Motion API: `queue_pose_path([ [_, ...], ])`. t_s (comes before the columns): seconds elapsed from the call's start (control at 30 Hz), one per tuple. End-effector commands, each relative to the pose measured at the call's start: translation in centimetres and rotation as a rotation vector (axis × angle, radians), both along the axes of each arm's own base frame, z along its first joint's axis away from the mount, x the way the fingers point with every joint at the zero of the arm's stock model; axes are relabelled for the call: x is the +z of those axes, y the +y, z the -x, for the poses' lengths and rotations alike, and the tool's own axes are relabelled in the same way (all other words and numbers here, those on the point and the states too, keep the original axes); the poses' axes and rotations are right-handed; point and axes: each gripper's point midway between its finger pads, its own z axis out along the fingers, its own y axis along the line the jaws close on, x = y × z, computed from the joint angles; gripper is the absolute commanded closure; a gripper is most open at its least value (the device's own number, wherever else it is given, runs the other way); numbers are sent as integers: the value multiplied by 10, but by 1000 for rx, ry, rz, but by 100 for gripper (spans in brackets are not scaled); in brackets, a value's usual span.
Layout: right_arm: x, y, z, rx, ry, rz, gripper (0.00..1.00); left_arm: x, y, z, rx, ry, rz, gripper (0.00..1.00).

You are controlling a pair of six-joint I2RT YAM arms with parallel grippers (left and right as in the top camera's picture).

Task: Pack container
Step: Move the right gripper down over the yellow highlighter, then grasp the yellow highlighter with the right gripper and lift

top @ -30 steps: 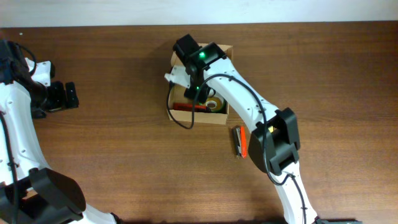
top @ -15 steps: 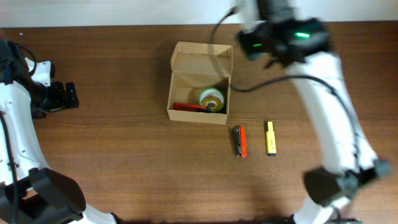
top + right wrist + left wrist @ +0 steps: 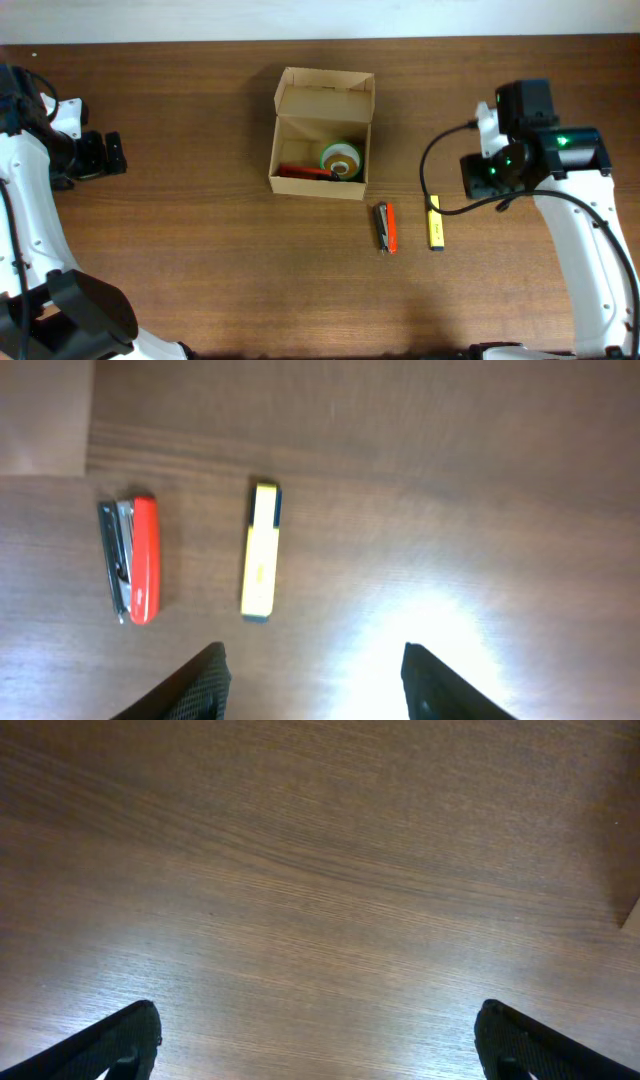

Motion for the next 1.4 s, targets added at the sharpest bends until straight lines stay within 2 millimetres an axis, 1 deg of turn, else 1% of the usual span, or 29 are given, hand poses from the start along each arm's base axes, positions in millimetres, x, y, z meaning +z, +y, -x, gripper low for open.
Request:
queue_pose_path([
  [0.0, -25, 7, 10, -94, 56, -88, 44, 3, -1, 0, -16, -14, 1, 0],
  [0.17, -66, 20, 12, -95, 80, -155, 44, 3, -1, 0, -16, -14, 1, 0],
  [0.37, -104, 28, 9, -133, 101, -180, 44, 3, -1, 0, -16, -14, 1, 0],
  [0.6, -151, 38, 3, -156, 194, -178, 45, 3, -1, 0, -16, -14, 1, 0],
  [0.7, -166, 40, 3, -163, 228, -175, 45, 3, -1, 0, -16, -14, 1, 0],
  [0.83, -177, 39, 3, -165, 246, -168, 44, 3, -1, 0, -16, -14, 1, 0],
  [1.17, -178, 39, -3, -166, 225, -168, 45, 3, -1, 0, -16, -14, 1, 0],
  [1.37, -185, 38, 3, -166, 230, -167, 45, 3, -1, 0, -16, -14, 1, 0],
])
